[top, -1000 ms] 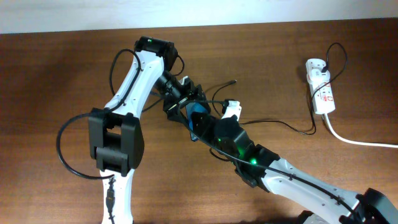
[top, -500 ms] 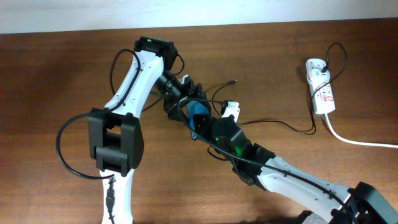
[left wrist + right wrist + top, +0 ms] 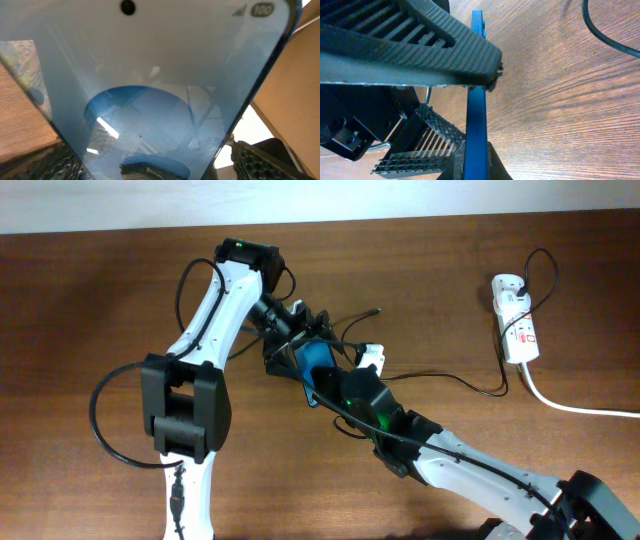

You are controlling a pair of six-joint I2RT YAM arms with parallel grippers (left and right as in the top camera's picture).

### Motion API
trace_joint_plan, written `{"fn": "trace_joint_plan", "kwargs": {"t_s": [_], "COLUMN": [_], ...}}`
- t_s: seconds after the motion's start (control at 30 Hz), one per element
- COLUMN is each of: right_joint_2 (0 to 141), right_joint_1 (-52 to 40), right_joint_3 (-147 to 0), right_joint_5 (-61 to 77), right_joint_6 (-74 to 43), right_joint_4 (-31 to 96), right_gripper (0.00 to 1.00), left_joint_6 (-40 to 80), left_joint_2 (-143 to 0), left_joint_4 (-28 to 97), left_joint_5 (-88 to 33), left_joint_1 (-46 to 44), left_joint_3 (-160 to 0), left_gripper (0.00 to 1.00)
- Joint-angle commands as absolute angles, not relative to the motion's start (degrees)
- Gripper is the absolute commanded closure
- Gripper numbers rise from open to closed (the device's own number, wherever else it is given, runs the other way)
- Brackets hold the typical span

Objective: Plug charger to phone and switch on socket

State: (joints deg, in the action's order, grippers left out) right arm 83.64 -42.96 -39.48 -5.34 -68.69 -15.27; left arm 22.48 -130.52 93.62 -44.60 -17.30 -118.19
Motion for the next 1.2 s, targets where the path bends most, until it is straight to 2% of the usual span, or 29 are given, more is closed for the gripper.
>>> {"fn": "trace_joint_plan", "kwargs": {"t_s": [0.0, 0.17, 0.3, 0.43, 0.7, 0.73, 0.77, 0.83, 0.87, 0.93, 1.03, 1.17], "right_joint_2": [83.6, 83.0, 80.2, 77.1, 64.6, 62.6, 58.7, 56.1, 53.7, 52.3, 52.5, 57.8], "right_joint_1": [-42.5, -36.7, -28.1, -21.1, -18.7, -18.7, -18.7, -18.7, -18.7, -18.7, -18.7, -18.8], "right_joint_3": [-40.5, -40.5, -40.5, -40.5, -40.5, -40.5, -40.5, -40.5, -40.5, -40.5, -40.4, -40.4], "right_joint_5": [-3.4, 2.3, 16.3, 25.1, 26.3, 26.3, 26.3, 24.8, 21.0, 17.9, 17.3, 17.2], "right_joint_6": [-67.8, -67.7, -62.8, -59.7, -49.6, -48.6, -46.7, -46.2, -45.6, -45.7, -46.1, -62.8], "right_joint_4": [-15.4, -12.6, -12.1, -6.7, 9.3, 10.3, 12.6, 15.3, 19.5, 23.4, 24.7, 21.7], "right_gripper": [0.96, 0.96, 0.96, 0.96, 0.96, 0.96, 0.96, 0.96, 0.96, 0.96, 0.96, 0.96], "left_joint_6": [22.4, 15.4, 5.2, -1.2, 3.4, 3.5, 5.4, 6.7, 8.9, 17.0, 29.7, 49.2], "left_joint_2": [-130.8, -130.6, -125.5, -113.0, -80.4, -76.8, -67.8, -61.6, -54.9, -48.9, -45.9, -51.2], "left_joint_4": [93.5, 95.1, 96.7, 96.7, 96.2, 95.6, 91.8, 87.0, 79.7, 70.4, 56.1, 39.1], "left_joint_5": [-46.7, -46.1, -46.0, -45.7, -24.6, -23.7, -21.1, -20.1, -20.1, -20.4, -27.6, -41.0], "left_joint_1": [-17.0, -11.5, -5.9, -1.3, 4.0, 5.1, 8.5, 11.2, 13.7, 15.4, 15.8, 15.8], "left_joint_3": [-119.5, -122.6, -126.7, -126.7, -122.1, -119.9, -111.3, -102.5, -90.8, -77.4, -60.2, -44.0], "left_gripper": [0.01, 0.01, 0.00, 0.02, 0.03, 0.00, 0.01, 0.01, 0.01, 0.01, 0.01, 0.01]}}
